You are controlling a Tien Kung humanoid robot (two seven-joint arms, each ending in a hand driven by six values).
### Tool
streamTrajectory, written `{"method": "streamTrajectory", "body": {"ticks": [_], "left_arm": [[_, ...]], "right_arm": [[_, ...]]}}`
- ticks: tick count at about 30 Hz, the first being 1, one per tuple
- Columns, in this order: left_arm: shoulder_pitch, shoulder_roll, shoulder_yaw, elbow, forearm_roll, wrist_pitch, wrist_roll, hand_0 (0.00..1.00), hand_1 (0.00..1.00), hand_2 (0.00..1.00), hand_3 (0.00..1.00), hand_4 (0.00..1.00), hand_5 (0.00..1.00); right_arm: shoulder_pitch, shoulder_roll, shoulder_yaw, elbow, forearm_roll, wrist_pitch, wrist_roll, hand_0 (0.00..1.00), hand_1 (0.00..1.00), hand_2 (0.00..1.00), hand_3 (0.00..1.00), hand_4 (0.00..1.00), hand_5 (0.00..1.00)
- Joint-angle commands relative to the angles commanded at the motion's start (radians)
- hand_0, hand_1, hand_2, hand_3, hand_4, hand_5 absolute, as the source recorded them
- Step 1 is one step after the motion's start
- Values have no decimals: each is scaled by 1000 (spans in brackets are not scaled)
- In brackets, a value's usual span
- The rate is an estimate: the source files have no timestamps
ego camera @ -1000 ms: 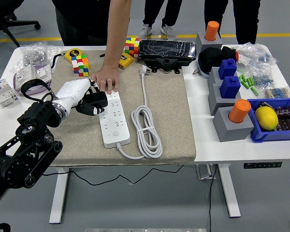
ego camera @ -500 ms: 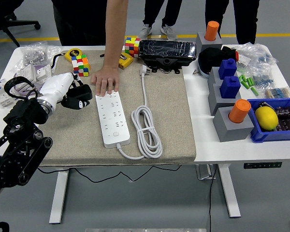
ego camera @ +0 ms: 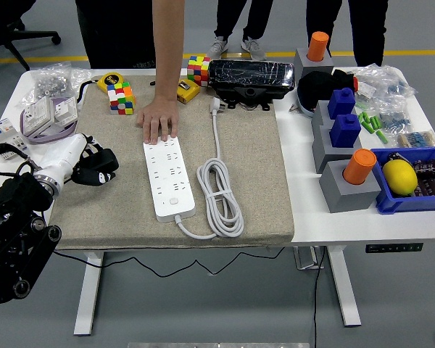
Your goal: Pick up the plug,place it near the board,insert it into the board,press the button
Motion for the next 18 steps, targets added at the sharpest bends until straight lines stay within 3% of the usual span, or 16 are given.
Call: {"method": "streamTrajectory", "body": {"ticks": [2,3,8,9,14,15,18], "left_arm": [[2,-1,3,2,-10,-3,-3,372,352,416,495,799,105],[4,-2,5,3,-16,-6,-4,537,529,550,537,927,226],[8,-2,17,11,-46,-44,-11,537,529,550,537,927,226],[9,-3,18,13,-49,-48,-12,611,701,664,594,970,293],[7,-4,26,15,-60,-50,-16,611,701,664,594,970,293],[6,-4,26,14,-61,-49,-16,657,760,744,619,990,330],[1,-2,22,14,-61,-52,-17,657,760,744,619,990,330]], "right_arm": [[-1,1,2,0,-2,-1,0,802,744,734,778,998,998],[-2,1,3,0,-2,-1,0,801,744,734,778,998,998],[-2,1,5,0,-4,-3,-1,801,744,734,778,998,998],[-3,1,4,0,-3,-2,-1,801,744,734,778,998,998],[-7,0,5,0,-4,0,-3,801,744,734,778,998,998],[-7,0,6,0,-4,0,-3,801,744,734,778,998,998],[-5,0,4,0,-1,0,-2,801,744,734,778,998,998]]}}
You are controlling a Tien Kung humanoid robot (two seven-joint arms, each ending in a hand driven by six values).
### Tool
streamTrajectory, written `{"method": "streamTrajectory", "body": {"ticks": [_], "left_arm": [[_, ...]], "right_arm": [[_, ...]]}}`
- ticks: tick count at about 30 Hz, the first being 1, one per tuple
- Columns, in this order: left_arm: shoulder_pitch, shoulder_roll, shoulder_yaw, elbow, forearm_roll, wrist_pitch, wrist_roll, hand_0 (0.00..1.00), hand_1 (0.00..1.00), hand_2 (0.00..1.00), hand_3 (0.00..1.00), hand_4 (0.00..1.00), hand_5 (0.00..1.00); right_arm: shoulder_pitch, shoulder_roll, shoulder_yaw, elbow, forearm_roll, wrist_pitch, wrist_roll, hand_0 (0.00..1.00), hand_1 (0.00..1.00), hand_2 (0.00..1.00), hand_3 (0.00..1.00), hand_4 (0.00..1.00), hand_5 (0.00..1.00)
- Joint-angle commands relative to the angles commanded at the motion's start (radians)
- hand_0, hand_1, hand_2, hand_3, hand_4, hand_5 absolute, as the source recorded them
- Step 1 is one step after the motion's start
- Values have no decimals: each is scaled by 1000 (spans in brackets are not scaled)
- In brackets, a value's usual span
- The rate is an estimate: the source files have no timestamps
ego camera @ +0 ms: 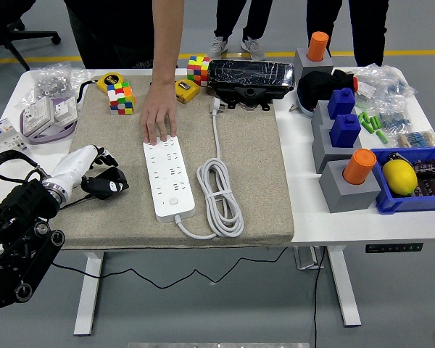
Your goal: Pick up the plug,place it near the board,insert it into the board,press the button
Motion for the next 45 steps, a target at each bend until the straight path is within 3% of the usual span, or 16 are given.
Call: {"method": "streamTrajectory", "body": {"ticks": [9,10,15,16,21,22,24,27,31,33,34,39,40,45], "left_arm": [[4,3,-17,-44,-4,-23,0,665,761,744,623,995,337],[6,1,-25,-55,-14,-20,-10,816,890,875,810,998,459],[31,-14,-63,-93,-121,25,-80,816,890,875,810,998,459],[35,-17,-67,-97,-150,31,-92,998,998,998,998,998,934],[78,-52,-110,-140,-362,83,-251,998,998,998,998,998,934],[83,-57,-118,-145,-401,82,-278,998,998,998,998,998,998],[92,-71,-132,-148,-479,64,-319,998,998,998,998,998,998],[101,-94,-167,-139,-615,-11,-392,998,998,998,998,998,998],[103,-97,-194,-124,-778,-79,-428,998,998,998,998,998,998],[96,-93,-208,-103,-862,-84,-447,998,998,998,998,998,998],[92,-91,-211,-95,-908,-80,-455,734,797,770,797,998,998],[58,-78,-251,-30,-1116,-83,-447,734,797,770,797,998,998],[48,-71,-255,-12,-1155,-88,-440,272,198,233,226,998,998],[2,-51,-266,87,-1369,-88,-417,272,198,233,226,998,998]], "right_arm": [[5,-1,-5,0,4,-1,2,802,744,734,777,998,998],[7,-2,-4,0,2,-1,1,801,744,734,777,998,998],[6,-2,-5,0,1,-1,0,801,744,734,777,998,998],[6,-2,-6,0,1,-1,0,801,744,734,777,998,998],[2,0,-2,0,-2,-3,-5,801,744,734,777,998,998],[2,0,-7,0,3,-3,-5,801,744,734,776,998,998],[0,0,-7,0,0,-1,-8,801,744,734,776,998,998],[-2,3,-7,0,-3,-1,-10,801,744,734,776,998,998],[-2,5,-6,0,-4,-4,-7,801,744,733,777,998,998],[-1,5,-5,0,-6,-4,-7,801,744,733,777,998,998],[-1,5,-5,0,-6,-4,-7,801,745,733,777,998,998],[1,3,-6,0,-4,-6,-9,801,745,733,777,998,998],[2,2,-5,0,-5,-7,-10,802,744,733,778,998,998],[-1,1,2,0,-9,-9,-11,802,744,733,778,998,998]]}}
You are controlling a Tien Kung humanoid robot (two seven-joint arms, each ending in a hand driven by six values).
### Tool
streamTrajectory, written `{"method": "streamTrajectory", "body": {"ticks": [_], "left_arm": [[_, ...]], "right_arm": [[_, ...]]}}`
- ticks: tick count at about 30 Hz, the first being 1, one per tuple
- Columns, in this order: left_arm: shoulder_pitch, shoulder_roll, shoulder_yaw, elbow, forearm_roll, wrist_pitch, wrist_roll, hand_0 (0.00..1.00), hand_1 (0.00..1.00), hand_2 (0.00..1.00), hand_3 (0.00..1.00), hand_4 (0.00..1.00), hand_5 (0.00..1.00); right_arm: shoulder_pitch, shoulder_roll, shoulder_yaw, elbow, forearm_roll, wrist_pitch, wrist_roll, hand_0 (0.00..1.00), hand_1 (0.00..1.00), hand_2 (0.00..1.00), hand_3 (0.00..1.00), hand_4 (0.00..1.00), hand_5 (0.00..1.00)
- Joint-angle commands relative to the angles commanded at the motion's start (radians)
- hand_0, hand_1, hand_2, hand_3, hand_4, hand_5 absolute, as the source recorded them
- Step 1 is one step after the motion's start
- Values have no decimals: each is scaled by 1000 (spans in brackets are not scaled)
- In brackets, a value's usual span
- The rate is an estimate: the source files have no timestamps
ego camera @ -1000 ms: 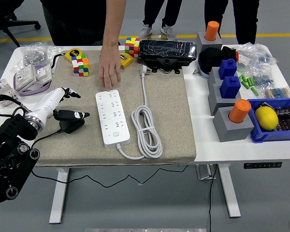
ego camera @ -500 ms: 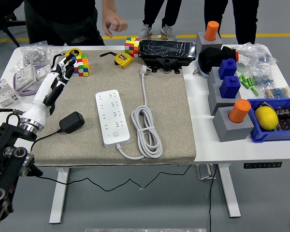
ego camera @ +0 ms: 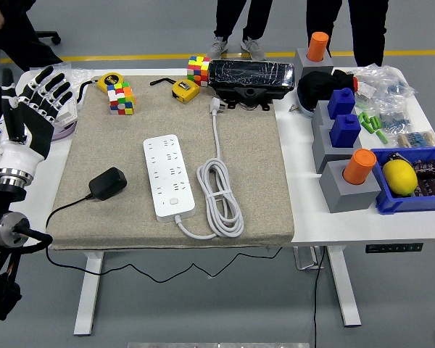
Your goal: Pick up the plug,place it near the board,insert it into the board,press the button
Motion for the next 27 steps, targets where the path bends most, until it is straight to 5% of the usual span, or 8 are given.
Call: {"method": "streamTrajectory", "body": {"ticks": [1,6,7,10,17,27], "left_arm": [[-6,2,-1,16,-39,-2,1,67,2,28,2,998,875],[-68,5,-39,143,-254,-51,-7,67,2,28,2,998,875],[-78,1,-58,167,-292,-72,-2,53,2,3,2,805,478],[-99,-20,-123,214,-423,-122,20,53,2,3,2,805,478],[-105,-41,-203,211,-705,-153,26,57,2,2,2,771,452],[-114,-38,-221,202,-726,-132,15,61,2,2,2,737,414]], "right_arm": [[0,0,1,0,0,0,0,802,744,733,777,998,998],[-1,2,3,0,-1,-1,4,802,744,733,777,998,998],[0,3,3,0,-3,-1,5,802,744,734,777,998,998],[0,4,0,0,0,-1,6,802,744,734,777,998,998],[-2,3,9,0,-6,-4,0,802,744,734,777,998,998],[12,3,9,0,-4,-7,6,802,745,734,776,998,998]]}}
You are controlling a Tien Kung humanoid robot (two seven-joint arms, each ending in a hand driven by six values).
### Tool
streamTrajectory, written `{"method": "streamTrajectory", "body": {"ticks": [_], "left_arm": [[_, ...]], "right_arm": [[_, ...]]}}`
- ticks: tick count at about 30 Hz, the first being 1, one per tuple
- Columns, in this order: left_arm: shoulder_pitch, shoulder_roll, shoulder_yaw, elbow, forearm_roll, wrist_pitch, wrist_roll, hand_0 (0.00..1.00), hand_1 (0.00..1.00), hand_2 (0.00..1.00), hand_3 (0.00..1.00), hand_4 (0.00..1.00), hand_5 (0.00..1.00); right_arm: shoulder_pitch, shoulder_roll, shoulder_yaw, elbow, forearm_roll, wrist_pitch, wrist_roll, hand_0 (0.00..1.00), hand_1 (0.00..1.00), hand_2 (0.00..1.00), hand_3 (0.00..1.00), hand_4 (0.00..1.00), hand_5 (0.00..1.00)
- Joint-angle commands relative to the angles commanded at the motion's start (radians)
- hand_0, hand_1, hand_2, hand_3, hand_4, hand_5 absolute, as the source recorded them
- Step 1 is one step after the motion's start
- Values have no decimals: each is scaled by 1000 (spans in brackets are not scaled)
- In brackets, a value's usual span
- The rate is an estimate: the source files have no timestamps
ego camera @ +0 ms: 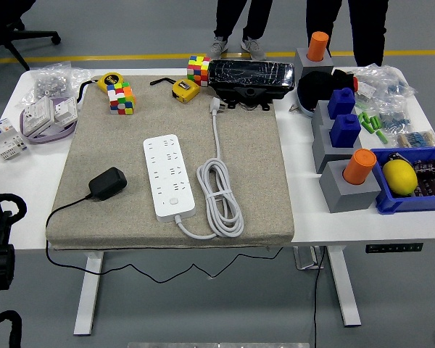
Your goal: Pick up the plug,place it near the board,insert it into the board,press the button
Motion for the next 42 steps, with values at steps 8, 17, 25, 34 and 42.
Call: {"method": "streamTrajectory", "body": {"ticks": [8,17,25,34,42], "left_arm": [[16,2,-10,-17,77,-23,-13,84,2,21,5,950,527],[16,12,16,-16,107,-135,27,837,873,794,758,998,998],[20,11,24,-19,102,-184,45,998,998,998,998,998,998],[49,12,2,-41,138,-141,65,797,837,904,979,998,470],[70,20,-44,-87,415,-57,95,702,632,572,535,702,2]], "right_arm": [[0,0,2,0,0,2,0,802,744,734,777,998,998],[4,-3,1,0,0,2,-2,802,744,734,777,998,998],[6,-2,3,0,0,1,1,801,744,734,777,998,998],[2,-4,3,0,-1,1,-3,802,744,734,777,998,998],[-3,-3,5,0,-2,-3,-5,801,744,734,777,998,998]]}}
